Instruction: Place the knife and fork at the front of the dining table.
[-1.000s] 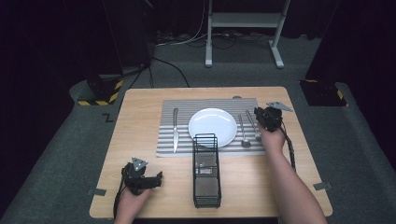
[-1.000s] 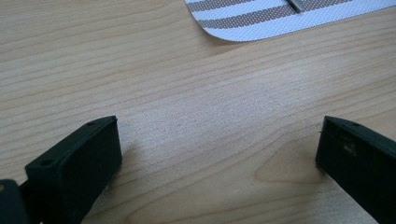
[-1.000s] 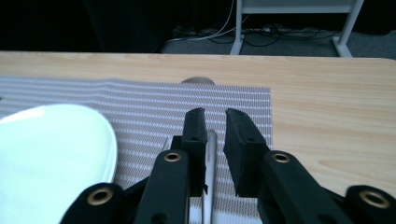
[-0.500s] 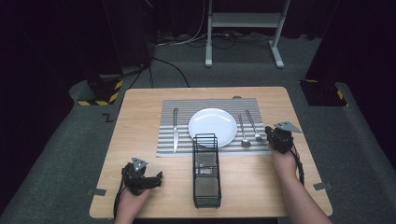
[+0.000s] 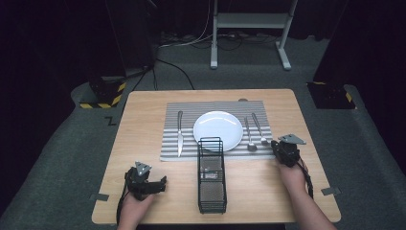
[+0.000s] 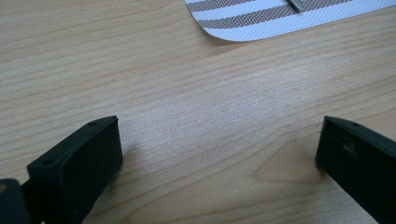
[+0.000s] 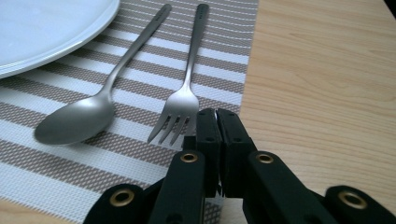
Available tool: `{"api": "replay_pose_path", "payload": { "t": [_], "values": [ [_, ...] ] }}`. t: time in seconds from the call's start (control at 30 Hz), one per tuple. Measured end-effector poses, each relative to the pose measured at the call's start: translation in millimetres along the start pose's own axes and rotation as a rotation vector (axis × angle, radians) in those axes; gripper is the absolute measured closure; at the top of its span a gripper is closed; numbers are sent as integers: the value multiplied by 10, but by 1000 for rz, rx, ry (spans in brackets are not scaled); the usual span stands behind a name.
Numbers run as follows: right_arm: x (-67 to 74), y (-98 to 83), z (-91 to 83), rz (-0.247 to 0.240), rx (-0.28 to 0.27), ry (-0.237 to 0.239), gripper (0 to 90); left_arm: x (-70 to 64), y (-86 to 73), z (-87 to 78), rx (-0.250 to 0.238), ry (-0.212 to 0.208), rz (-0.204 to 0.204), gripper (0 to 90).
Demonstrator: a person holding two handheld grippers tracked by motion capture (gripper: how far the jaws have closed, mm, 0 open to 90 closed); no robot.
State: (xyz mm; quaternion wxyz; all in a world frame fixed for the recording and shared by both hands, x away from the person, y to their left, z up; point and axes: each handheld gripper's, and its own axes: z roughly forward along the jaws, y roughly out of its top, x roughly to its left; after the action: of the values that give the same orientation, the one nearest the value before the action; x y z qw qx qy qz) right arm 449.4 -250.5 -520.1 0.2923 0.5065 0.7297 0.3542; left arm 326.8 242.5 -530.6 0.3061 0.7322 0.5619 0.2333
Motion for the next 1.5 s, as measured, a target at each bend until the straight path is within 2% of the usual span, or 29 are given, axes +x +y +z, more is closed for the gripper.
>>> {"api": "replay_pose_path", "payload": {
  "t": [0.17, 0.33, 0.43, 0.6, 0.73, 0.77, 0.83, 0.87, 1.0, 1.13, 1.5],
  "values": [
    [76, -19, -29, -22, 2, 7, 877, 0, 0, 0, 0, 0, 0, 7],
    [92, -39, -59, -19, -2, 14, 863, 1, 0, 0, 0, -1, 0, 7],
    [87, -63, -94, -11, -7, 14, 821, 1, 0, 0, 0, -1, 0, 7],
    [56, -147, -207, 9, -4, 14, 687, 1, 0, 0, 0, -1, 0, 7],
    [18, -251, -340, 21, 19, 12, 582, 0, -1, -1, 0, 0, -1, 7],
    [5, -279, -372, 17, 27, 13, 534, 0, -1, -1, 0, 0, -1, 7],
    [-16, -333, -421, 8, 78, 26, 401, -1, -2, -2, 0, 1, -2, 7],
    [-41, -367, -461, 19, 94, 42, 354, -2, -2, -2, 0, 1, -2, 8],
    [-87, -469, -588, 20, 112, 60, 230, -9, -4, -4, -1, 6, -5, 9],
    [-92, -529, -667, 19, 118, 65, 197, -13, -6, -8, -2, 9, -5, 14],
    [-77, -535, -675, 22, 118, 60, 196, -15, -7, -9, -2, 10, -6, 14]
  ]
}}
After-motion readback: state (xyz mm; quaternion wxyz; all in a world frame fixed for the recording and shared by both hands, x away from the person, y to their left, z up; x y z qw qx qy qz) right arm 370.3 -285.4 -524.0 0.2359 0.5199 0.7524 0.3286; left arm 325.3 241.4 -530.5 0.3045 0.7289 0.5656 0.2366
